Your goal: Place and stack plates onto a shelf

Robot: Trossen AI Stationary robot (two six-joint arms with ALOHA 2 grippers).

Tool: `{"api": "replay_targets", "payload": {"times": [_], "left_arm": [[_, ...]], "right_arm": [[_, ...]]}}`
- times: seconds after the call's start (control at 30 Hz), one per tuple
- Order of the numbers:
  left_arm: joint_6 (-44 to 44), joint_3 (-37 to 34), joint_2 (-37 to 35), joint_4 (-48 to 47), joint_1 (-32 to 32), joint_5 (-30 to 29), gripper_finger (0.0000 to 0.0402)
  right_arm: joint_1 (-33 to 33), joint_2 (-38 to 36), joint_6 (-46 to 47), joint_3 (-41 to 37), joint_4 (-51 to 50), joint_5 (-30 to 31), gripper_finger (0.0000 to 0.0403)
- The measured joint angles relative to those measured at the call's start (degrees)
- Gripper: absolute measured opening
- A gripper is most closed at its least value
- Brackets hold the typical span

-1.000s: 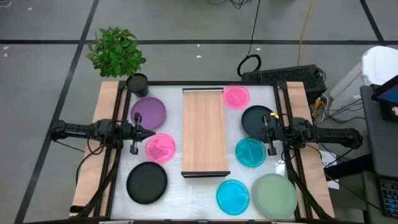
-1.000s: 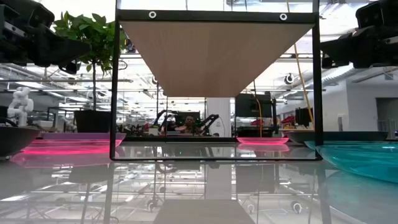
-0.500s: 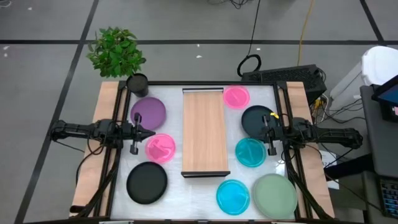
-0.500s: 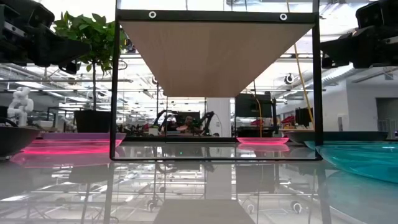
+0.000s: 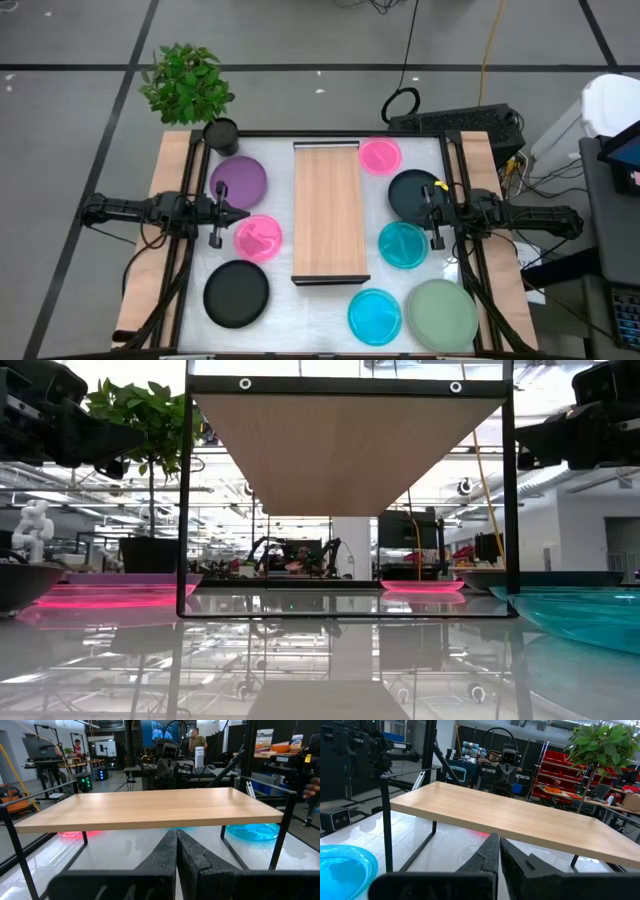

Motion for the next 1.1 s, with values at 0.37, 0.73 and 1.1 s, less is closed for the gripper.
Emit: {"api": "replay_targets", "payload": {"times": [0.37,0.73,1.1], "left_arm": [[0.0,0.0,0.0,0.0,0.0,0.0,0.0001],[0.0,0.0,0.0,0.0,0.0,0.0,0.0001],[0.0,0.0,0.0,0.0,0.0,0.0,0.0001]], "right_arm": [[0.0,0.0,0.0,0.0,0.2,0.0,0.0000],[0.0,0.0,-0.2,0.0,3.0,0.0,0.0000],[0.0,1.5,6.5,3.0,2.2,4.6,0.0000]]}}
